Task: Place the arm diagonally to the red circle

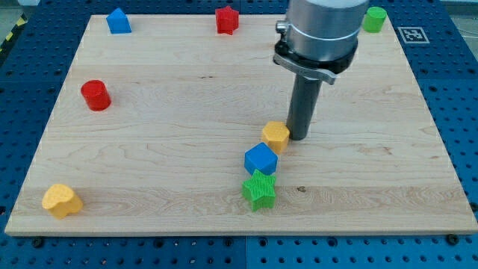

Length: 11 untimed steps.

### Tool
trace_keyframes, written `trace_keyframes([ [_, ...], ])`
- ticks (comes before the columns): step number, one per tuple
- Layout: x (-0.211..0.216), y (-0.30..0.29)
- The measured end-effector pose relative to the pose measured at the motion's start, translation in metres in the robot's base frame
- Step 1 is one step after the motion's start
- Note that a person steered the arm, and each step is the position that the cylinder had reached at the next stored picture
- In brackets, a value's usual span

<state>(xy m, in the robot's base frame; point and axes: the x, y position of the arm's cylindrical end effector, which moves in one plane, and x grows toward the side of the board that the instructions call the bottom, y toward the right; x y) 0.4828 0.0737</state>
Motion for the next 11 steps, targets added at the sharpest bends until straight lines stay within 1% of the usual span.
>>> trace_keyframes([
  [1, 0.000, -0.014],
  [2, -0.024, -0.001],
  [3, -0.059, -0.010],
  [4, -0.077, -0.060],
  [5, -0.077, -0.098],
  [6, -0.075, -0.129],
  [8, -0.029, -0.173],
  [11, 0.002, -0.240],
])
